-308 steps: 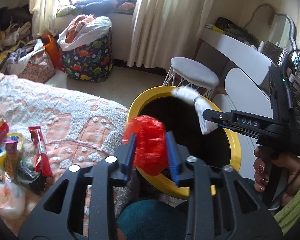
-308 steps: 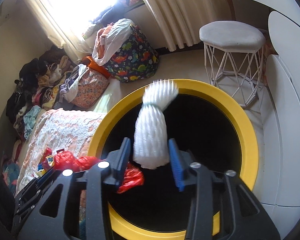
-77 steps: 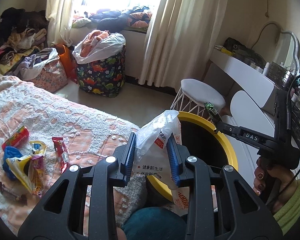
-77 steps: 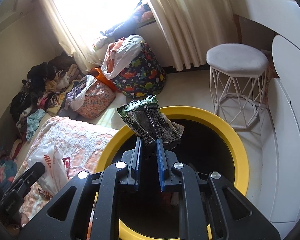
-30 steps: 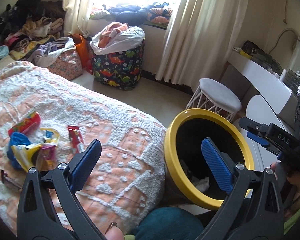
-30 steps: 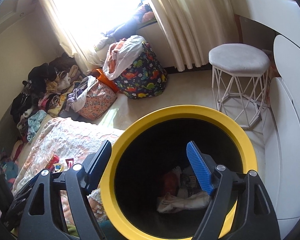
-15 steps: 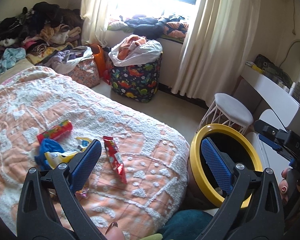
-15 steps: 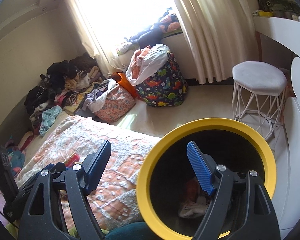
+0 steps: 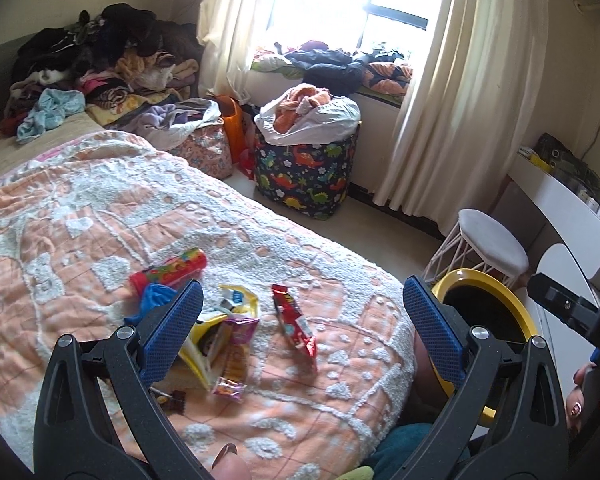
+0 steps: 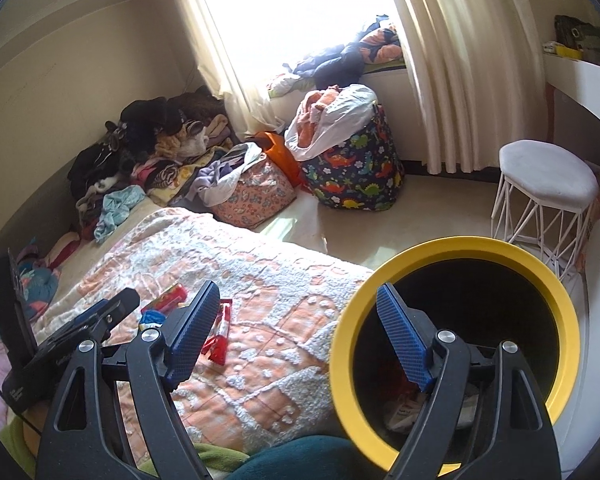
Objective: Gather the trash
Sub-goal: 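Move both open grippers back toward the trash on the bed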
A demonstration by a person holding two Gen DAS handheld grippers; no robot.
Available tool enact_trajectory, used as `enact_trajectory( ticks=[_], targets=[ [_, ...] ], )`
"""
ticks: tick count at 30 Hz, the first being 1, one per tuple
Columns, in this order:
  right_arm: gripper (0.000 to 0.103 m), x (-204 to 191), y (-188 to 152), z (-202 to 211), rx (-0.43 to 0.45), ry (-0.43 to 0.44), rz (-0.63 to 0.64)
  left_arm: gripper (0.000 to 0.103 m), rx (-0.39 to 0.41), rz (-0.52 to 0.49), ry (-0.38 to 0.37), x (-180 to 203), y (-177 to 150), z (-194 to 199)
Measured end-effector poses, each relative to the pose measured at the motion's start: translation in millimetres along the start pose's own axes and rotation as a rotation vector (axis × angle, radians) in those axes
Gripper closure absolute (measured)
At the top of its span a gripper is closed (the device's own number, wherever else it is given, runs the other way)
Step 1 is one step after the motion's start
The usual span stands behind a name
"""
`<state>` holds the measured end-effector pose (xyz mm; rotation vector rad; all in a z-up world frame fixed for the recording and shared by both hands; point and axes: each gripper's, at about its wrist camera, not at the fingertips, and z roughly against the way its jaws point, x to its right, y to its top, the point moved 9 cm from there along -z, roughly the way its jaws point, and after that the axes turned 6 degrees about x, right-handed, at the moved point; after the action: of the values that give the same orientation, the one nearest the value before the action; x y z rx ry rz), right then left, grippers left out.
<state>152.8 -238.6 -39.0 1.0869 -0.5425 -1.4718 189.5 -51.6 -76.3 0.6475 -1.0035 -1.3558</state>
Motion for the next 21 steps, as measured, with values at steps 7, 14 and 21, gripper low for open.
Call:
enact_trajectory(
  ticks=[7,14,21],
  targets=[
    [0.025,-28.7,-12.4,-5.0,-0.026,0.033,0.048,0.011,0.004,0.037,0.036,-27.0,1.6,3.0],
    [0.025,-56.5,-28.1,-11.8,-0.067,0.07,0.081,0.011,0.005,0.071,0.082,-57.3,1.1,4.5],
    [0.025,-92.0,-51.9,-27.0,-0.135,0.104,0.141,0.011,-0.022,0.14,0.174,-110.7,-1.9,2.5]
  ],
)
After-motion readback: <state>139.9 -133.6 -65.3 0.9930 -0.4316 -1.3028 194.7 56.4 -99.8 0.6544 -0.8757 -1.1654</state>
